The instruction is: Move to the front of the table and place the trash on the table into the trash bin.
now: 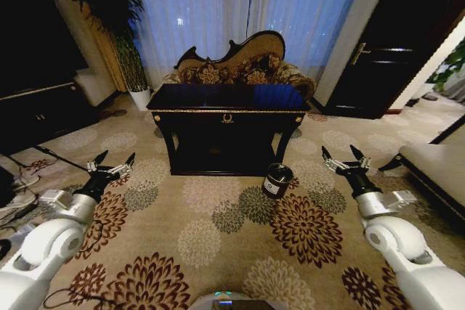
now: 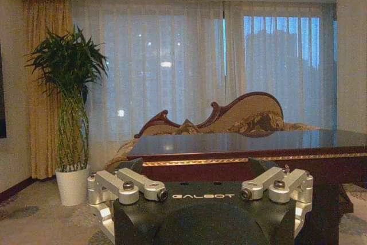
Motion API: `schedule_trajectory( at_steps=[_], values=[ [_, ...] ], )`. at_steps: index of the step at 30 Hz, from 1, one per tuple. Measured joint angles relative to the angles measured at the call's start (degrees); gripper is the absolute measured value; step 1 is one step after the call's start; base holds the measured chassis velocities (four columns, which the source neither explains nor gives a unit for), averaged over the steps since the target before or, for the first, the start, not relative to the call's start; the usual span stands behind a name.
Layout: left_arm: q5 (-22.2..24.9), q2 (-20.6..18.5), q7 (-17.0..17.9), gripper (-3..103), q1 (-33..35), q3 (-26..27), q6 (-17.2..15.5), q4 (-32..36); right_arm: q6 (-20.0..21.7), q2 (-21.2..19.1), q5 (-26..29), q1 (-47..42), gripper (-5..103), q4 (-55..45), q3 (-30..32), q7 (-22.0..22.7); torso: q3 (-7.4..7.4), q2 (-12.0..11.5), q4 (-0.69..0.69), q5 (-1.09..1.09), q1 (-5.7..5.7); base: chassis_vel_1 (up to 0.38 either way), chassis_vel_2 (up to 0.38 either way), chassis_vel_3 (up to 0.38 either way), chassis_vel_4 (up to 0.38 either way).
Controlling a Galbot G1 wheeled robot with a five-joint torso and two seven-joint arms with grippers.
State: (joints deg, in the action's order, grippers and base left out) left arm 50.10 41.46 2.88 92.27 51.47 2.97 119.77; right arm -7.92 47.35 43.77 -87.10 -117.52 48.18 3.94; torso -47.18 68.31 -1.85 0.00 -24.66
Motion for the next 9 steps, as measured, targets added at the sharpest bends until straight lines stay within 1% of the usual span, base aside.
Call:
schedule_trajectory(
  at_steps=[2, 9],
  values=[
    [0.0, 0.0, 0.0, 100, 0.0, 0.0, 0.0, 0.0, 0.0, 0.0, 0.0, 0.0, 100, 0.0, 0.0, 0.0, 0.0, 0.0, 0.0, 0.0, 0.0, 0.064, -0.053, -0.088, 0.078],
    [0.0, 0.0, 0.0, 100, 0.0, 0.0, 0.0, 0.0, 0.0, 0.0, 0.0, 0.0, 100, 0.0, 0.0, 0.0, 0.01, 0.0, 0.0, 0.01, 0.01, 0.127, -0.111, -0.119, 0.123]
  ],
)
